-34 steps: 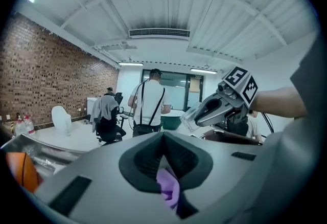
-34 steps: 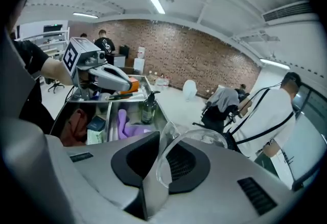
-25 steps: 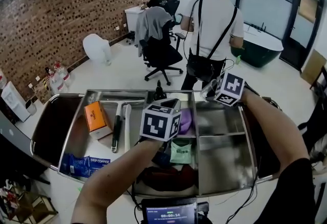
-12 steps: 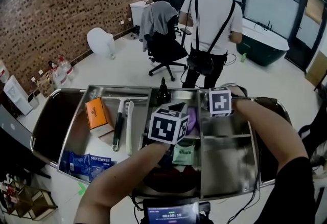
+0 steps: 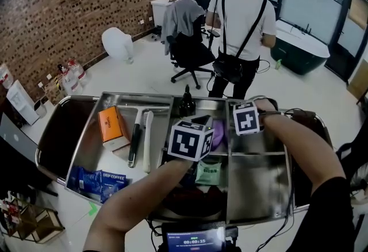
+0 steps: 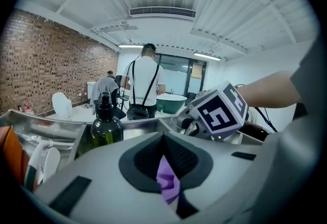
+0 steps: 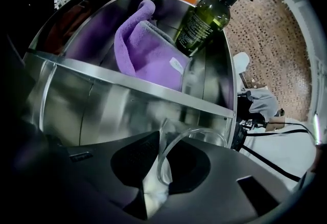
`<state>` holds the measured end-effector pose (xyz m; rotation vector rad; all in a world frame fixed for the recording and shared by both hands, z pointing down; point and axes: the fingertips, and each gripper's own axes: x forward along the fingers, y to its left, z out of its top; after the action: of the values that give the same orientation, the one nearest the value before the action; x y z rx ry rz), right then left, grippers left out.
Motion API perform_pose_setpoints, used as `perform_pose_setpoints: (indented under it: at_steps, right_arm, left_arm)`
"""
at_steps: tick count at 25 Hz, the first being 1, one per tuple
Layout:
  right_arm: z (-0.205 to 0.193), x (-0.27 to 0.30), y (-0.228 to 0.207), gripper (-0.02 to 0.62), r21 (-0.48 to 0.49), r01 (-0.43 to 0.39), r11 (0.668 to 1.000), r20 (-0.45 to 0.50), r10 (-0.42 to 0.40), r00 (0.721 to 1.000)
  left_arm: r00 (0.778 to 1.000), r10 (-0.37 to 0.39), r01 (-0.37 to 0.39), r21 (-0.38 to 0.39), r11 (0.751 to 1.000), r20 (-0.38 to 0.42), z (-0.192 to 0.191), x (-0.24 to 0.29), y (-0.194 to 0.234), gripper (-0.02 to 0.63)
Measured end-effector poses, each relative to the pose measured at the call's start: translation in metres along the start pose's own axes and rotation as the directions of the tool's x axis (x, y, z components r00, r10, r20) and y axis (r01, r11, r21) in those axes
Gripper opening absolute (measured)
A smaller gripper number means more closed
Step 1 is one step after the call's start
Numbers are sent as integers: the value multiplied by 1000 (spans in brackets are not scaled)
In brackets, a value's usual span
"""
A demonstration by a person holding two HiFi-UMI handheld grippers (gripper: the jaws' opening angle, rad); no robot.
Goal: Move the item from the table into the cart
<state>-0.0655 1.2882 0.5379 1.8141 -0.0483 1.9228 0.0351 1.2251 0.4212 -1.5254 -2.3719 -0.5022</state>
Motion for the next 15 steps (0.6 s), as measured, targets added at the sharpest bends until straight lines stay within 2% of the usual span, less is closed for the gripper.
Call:
perform_pose_setpoints:
  at_steps: [2, 7, 8, 10, 11, 15]
  right_arm:
    - [4, 0, 3, 26, -15, -16, 1000, 13, 16, 1000]
    - [2, 0, 5, 29, -49, -7, 999, -46, 5, 999]
    - [-1, -1, 4, 42, -54, -1, 999, -70, -3, 998]
    - [-10, -2, 4, 134, -54, 3, 999, -121, -10, 993]
    - [-13, -2, 4, 138, -48, 2, 999, -129, -8, 992]
    - [0, -5, 5, 138, -19, 0, 1000, -51, -1, 999]
  left_arm:
    - [1000, -3, 3, 0, 1000, 0, 0, 1, -2, 0]
    - [1000, -8, 8, -7, 1000, -3, -2, 3, -7, 0]
    - [1000, -8, 8, -8, 1000, -4, -3, 2, -7, 0]
    - [1000, -10, 10, -14, 1000, -1, -2, -2, -7, 0]
    - [1000, -13, 13, -17, 1000, 4, -1, -4, -7, 0]
    - [1000, -17, 17, -5, 1000, 22, 4, -13, -8, 0]
